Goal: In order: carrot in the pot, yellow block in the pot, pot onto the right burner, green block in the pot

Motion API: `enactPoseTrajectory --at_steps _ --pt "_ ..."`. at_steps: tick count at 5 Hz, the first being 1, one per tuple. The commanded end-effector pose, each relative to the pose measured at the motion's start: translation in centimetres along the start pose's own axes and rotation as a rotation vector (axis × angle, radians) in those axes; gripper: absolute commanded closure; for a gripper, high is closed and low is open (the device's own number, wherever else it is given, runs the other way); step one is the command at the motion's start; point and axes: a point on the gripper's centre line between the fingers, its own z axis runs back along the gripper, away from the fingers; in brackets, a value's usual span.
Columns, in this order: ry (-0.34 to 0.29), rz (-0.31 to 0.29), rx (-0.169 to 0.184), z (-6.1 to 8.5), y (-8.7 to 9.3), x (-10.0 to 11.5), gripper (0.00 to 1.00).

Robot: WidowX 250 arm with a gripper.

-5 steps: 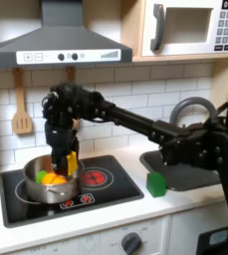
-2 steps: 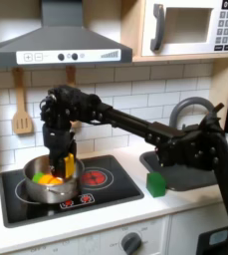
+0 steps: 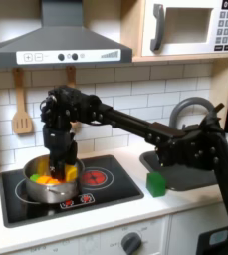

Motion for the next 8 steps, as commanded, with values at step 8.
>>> enactPoseTrajectory --at_steps 8 --pt "0.103 -0.584 -0.002 3.3 -2.1 -2.7 0.0"
